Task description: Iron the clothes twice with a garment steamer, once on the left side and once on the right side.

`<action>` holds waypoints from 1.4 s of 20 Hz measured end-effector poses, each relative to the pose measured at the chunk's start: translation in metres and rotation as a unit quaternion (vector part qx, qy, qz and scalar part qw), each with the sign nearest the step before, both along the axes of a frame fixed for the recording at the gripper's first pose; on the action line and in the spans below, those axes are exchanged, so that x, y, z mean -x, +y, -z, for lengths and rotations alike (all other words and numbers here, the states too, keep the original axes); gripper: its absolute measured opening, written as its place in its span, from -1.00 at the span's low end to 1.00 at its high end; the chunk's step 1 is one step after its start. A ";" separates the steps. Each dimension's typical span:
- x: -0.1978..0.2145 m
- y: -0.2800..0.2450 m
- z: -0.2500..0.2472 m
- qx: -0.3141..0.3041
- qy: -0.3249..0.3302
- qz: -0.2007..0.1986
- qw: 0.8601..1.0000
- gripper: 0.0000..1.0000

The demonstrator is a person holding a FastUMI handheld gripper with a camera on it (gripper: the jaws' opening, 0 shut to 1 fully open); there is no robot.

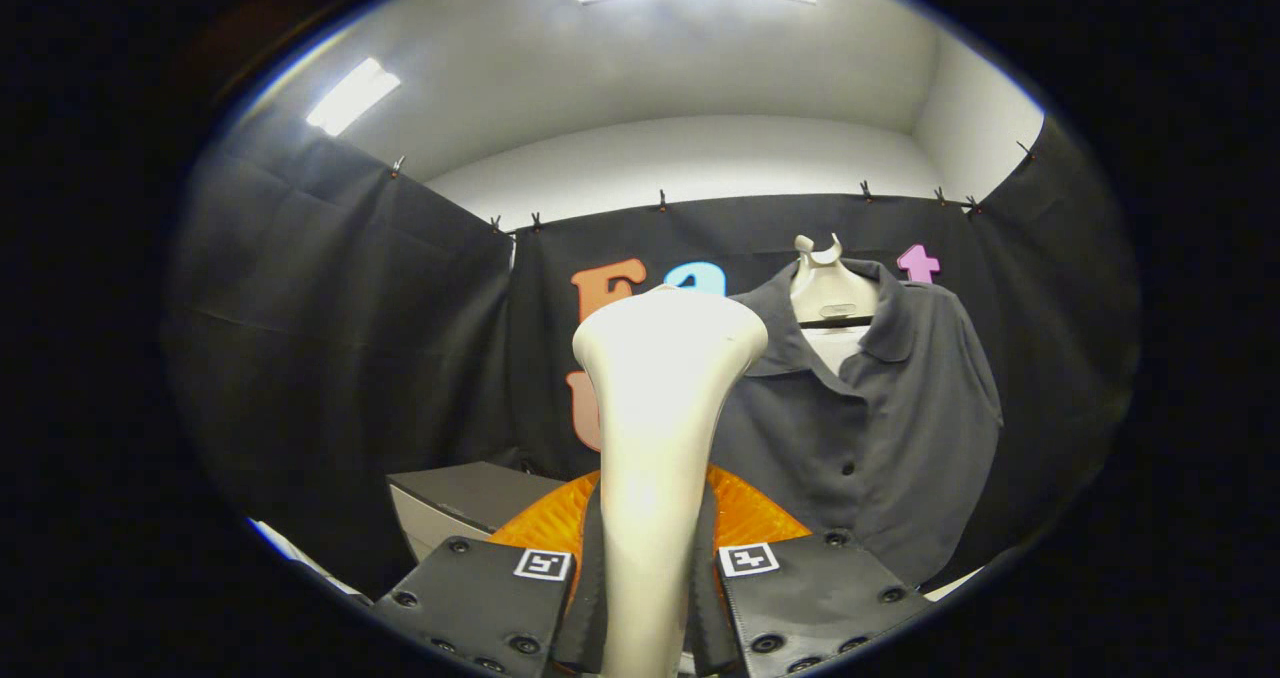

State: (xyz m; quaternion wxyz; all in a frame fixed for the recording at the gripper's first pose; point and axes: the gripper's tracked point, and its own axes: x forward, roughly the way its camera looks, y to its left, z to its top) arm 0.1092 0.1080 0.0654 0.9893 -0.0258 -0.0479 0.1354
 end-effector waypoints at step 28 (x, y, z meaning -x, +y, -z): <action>-0.135 -0.067 0.076 -0.008 0.086 0.066 0.994 -0.21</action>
